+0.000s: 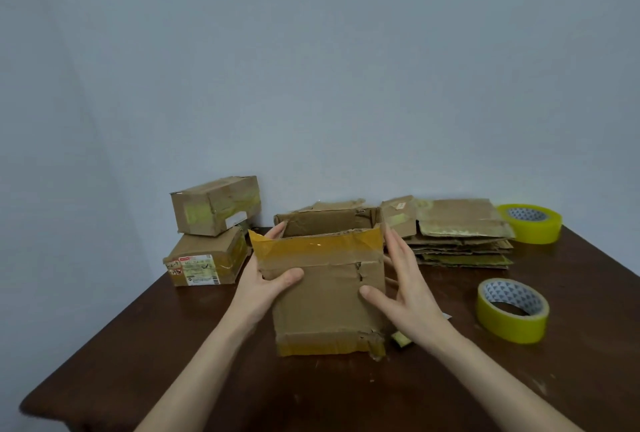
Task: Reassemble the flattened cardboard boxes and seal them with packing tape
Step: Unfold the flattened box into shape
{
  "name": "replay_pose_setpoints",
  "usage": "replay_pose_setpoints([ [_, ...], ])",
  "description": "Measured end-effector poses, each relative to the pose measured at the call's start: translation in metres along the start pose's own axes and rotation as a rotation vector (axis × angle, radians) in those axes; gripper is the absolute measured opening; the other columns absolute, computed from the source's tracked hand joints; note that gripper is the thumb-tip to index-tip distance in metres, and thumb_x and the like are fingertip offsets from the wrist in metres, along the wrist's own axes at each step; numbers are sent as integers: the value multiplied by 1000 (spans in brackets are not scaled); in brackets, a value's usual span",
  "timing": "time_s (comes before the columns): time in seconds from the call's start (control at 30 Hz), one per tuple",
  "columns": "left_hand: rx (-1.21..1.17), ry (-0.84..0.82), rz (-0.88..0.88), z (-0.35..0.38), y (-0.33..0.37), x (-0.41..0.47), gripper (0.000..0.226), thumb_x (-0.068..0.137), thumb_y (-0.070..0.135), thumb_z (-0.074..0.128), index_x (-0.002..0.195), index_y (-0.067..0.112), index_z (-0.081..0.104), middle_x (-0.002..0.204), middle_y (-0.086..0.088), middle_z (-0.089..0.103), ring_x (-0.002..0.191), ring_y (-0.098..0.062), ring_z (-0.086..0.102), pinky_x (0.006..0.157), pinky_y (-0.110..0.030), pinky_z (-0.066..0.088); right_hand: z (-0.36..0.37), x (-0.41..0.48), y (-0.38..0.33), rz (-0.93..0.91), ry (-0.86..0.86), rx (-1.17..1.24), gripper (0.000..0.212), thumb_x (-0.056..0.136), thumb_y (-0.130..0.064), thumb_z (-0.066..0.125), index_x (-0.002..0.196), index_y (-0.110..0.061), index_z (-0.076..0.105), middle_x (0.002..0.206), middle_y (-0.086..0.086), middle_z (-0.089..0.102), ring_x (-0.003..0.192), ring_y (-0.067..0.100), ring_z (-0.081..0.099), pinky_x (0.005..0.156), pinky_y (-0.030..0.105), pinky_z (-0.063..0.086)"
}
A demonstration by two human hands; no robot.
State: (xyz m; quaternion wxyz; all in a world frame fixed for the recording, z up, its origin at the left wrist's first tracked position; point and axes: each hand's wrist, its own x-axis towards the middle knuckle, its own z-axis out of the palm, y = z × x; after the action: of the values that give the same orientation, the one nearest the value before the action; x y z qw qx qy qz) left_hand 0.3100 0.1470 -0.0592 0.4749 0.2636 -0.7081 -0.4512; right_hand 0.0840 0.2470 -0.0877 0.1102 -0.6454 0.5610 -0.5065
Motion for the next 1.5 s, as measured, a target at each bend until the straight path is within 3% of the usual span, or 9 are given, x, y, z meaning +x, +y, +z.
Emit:
replay_pose_setpoints([
  [0.3, -19, 87, -125, 5, -16, 15, 115, 44, 88, 64, 138, 23, 42, 121, 2, 61, 111, -13, 59, 90, -27, 50, -11, 19, 1, 1, -107, -104, 58, 74, -85, 32, 127, -61, 36, 153, -16, 20, 136, 6, 29, 104, 33, 39],
  [0.43, 30, 236, -32, 14, -9, 16, 65, 66, 68, 59, 121, 33, 51, 112, 6, 61, 105, -12, 59, 90, -35, 49, -11, 25, -3, 99, -24, 176, 53, 81, -67, 49, 126, -40, 45, 137, -15, 45, 126, 2, 44, 95, 17, 39],
  [0.53, 50, 218, -8, 10, -5, 23, 74, 69, 57, 66, 135, 49, 34, 127, 5, 51, 117, -13, 51, 98, -32, 43, -15, 31, -2, 183, 20, 312, 74, 78, -51, 66, 141, -37, 30, 132, -13, 47, 115, 6, 53, 87, 22, 47],
  [0.63, 180, 43, -40, 2, 0, 29, 59, 67, 63, 61, 123, 50, 49, 130, 14, 47, 123, -8, 45, 97, -29, 41, -20, 40, -6, 174, -61, 186, 81, 83, -48, 66, 148, -44, 18, 121, -24, 39, 110, -2, 46, 80, 14, 40],
  [0.77, 200, -46, -108, -6, 3, 35, 45, 66, 64, 59, 105, 41, 64, 121, 5, 55, 114, -14, 52, 85, -27, 41, -21, 46, -17, 149, -143, 2, 55, 73, -49, 51, 128, -48, 44, 119, -14, 39, 110, 6, 42, 80, 7, 34],
  [0.97, 299, -104, -101, 5, 2, 33, 37, 80, 46, 49, 114, 40, 64, 125, 25, 46, 127, -2, 37, 107, -30, 26, -28, 44, -17, 38, -293, -332, 66, 83, -75, 40, 140, -43, 41, 151, -15, 24, 136, 8, 29, 108, 31, 31],
  [1.1, 408, -152, -108, 10, 4, 37, 26, 97, 38, 46, 116, 38, 63, 135, 13, 46, 129, -5, 36, 108, -31, 25, -30, 45, -13, 54, -359, -482, 66, 85, -66, 45, 144, -40, 37, 153, -9, 27, 136, 13, 32, 109, 34, 33],
  [1.3, 1101, -266, 45, 24, 13, 40, 46, 101, 45, 25, 138, 31, 48, 149, 10, 39, 142, -9, 26, 116, -32, 20, -15, 46, 7, 77, -334, -420, 58, 89, -56, 52, 143, -38, 39, 142, -3, 44, 128, 18, 42, 107, 34, 35],
  [1.5, 1206, -202, 244, 14, -1, 28, 82, 80, 77, 19, 145, 30, 38, 149, 9, 38, 139, -8, 31, 111, -28, 27, -4, 47, 11, -21, -193, -421, 63, 87, -54, 57, 143, -32, 42, 142, -2, 43, 127, 20, 39, 109, 38, 33],
])
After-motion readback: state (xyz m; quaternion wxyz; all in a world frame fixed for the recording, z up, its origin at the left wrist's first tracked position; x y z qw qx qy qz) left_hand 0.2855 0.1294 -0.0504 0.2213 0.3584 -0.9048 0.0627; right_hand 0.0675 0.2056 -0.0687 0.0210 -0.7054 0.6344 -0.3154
